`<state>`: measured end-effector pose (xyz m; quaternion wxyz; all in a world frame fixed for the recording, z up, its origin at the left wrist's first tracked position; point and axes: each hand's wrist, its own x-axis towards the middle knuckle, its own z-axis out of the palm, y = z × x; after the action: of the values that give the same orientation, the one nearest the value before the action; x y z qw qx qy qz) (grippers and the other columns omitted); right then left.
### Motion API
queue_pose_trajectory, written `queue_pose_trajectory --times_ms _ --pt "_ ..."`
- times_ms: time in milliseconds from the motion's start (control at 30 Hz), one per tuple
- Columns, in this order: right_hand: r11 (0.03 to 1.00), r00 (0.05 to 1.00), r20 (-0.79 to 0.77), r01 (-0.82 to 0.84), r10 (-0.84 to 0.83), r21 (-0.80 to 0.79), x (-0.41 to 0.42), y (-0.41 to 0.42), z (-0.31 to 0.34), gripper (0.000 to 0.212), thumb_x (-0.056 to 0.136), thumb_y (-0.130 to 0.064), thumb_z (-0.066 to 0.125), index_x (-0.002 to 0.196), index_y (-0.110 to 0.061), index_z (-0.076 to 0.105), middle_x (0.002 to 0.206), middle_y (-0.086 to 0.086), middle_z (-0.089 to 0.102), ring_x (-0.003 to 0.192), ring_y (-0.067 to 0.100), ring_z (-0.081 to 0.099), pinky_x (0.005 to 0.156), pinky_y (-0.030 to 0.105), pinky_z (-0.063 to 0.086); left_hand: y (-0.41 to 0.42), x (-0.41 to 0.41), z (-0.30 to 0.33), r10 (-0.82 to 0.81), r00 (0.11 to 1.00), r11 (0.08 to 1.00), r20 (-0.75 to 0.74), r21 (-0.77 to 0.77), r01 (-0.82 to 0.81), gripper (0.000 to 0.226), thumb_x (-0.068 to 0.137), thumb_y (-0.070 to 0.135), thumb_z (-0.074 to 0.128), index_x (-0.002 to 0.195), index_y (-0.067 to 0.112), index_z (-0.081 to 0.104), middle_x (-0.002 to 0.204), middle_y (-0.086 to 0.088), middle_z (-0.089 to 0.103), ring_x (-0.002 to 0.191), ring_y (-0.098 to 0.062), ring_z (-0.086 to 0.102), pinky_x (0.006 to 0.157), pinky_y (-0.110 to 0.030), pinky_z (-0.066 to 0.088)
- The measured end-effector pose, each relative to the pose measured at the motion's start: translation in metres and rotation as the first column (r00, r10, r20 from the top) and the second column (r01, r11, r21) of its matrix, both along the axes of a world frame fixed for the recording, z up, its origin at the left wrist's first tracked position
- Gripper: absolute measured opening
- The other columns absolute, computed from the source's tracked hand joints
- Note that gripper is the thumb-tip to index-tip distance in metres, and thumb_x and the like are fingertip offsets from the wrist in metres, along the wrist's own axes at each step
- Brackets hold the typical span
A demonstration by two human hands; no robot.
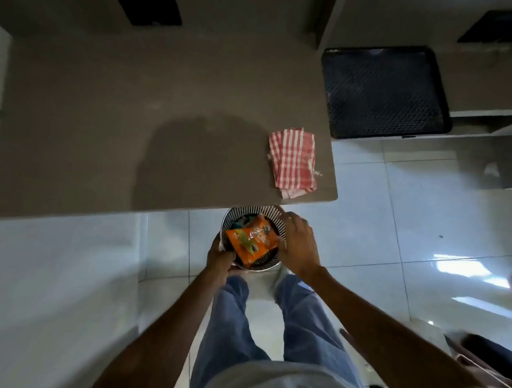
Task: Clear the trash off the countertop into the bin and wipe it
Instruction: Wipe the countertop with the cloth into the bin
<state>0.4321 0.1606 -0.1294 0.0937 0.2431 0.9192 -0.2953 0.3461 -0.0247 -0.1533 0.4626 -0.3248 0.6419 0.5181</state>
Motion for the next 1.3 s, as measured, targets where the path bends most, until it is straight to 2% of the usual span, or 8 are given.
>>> queue_pose_trajectory --times_ms 167,400,667,833,967,1100,1200,1300 --pt "0.698 0.768 0.530 0.598 -0.359 -0.394 -0.017 0.031 -0.102 0.052 0.099 -0.017 0.059 0.149 -0.006 0.047 0.144 0.021 0.060 0.127 0.038 0.062 0.104 0.050 0.056 0.023 -0.008 -0.076 0.016 1.000 0.997 0.004 -0.072 -0.016 0.081 0.090 -0.020 0.052 0.153 0.031 0.044 0.150 -0.021 0.054 0.129 -0.049 0.059 0.072 -0.055 0.066" --pt "0.779 0.809 0.509 0.511 -0.294 -0.363 -0.039 0.057 -0.289 0.038 0.097 -0.012 0.065 0.133 -0.003 0.058 0.126 0.019 0.069 0.113 0.036 0.069 0.077 0.040 0.066 0.059 -0.029 -0.238 -0.093 0.993 0.995 -0.067 -0.046 0.090 0.065 0.095 -0.002 0.054 0.151 0.032 0.046 0.144 -0.021 0.060 0.114 -0.051 0.067 0.088 -0.066 0.060" --pt "0.812 0.861 0.428 0.446 -0.274 -0.377 -0.047 0.056 -0.383 0.033 0.104 -0.025 0.058 0.130 -0.004 0.058 0.126 0.018 0.070 0.115 0.033 0.068 0.098 0.045 0.061 0.059 -0.024 -0.342 -0.060 0.987 0.998 -0.150 -0.018 0.058 0.056 0.098 0.006 0.056 0.151 0.023 0.046 0.144 -0.021 0.058 0.122 -0.049 0.064 0.096 -0.067 0.055" --pt "0.939 0.947 0.267 0.243 -0.176 -0.244 -0.020 0.035 -0.279 0.058 0.101 -0.026 0.062 0.153 -0.010 0.040 0.156 0.014 0.050 0.147 0.036 0.045 0.115 0.048 0.046 0.056 0.002 -0.262 -0.463 0.850 0.857 -0.252 -0.374 0.355 0.066 0.103 0.024 0.055 0.162 0.013 0.026 0.165 -0.016 0.038 0.149 -0.036 0.042 0.119 -0.047 0.043" --pt "0.976 0.980 -0.086 -0.167 0.180 0.142 0.029 0.019 -0.123 0.067 0.095 -0.008 0.060 0.158 -0.005 0.039 0.169 0.017 0.030 0.160 0.036 0.020 0.127 0.056 0.028 0.040 0.061 -0.108 -0.739 0.420 0.674 -0.527 -0.571 0.469 0.064 0.101 0.012 0.052 0.162 0.014 0.030 0.171 -0.010 0.026 0.161 -0.030 0.017 0.125 -0.038 0.034" --pt "0.958 0.811 -0.543 -0.070 0.216 0.278 0.045 0.020 -0.002 0.051 0.092 -0.010 0.057 0.142 -0.008 0.054 0.157 0.016 0.045 0.146 0.037 0.043 0.117 0.057 0.039 0.047 0.078 0.025 -0.688 0.090 0.703 -0.720 -0.630 0.329 0.064 0.096 0.011 0.052 0.158 0.017 0.035 0.169 -0.013 0.027 0.160 -0.034 0.021 0.127 -0.027 0.017" --pt "0.975 0.770 -0.636 0.179 -0.057 0.129 -0.007 0.052 0.048 0.042 0.101 -0.026 0.047 0.140 -0.010 0.051 0.148 0.012 0.049 0.134 0.029 0.048 0.112 0.042 0.043 0.092 0.031 0.080 -0.530 0.062 0.828 -0.846 -0.501 0.253 0.053 0.099 0.022 0.051 0.151 0.016 0.042 0.155 -0.010 0.044 0.145 -0.021 0.042 0.119 -0.016 0.029" --pt "0.953 0.900 -0.316 0.291 -0.301 -0.079 -0.079 0.086 0.075 0.044 0.097 -0.030 0.053 0.137 -0.011 0.050 0.136 0.010 0.056 0.122 0.028 0.056 0.102 0.045 0.054 0.153 -0.035 0.113 -0.475 0.246 0.870 -0.845 -0.409 0.276 0.029 0.092 0.017 0.061 0.119 0.009 0.062 0.117 -0.005 0.065 0.114 -0.025 0.061 0.099 -0.027 0.054"
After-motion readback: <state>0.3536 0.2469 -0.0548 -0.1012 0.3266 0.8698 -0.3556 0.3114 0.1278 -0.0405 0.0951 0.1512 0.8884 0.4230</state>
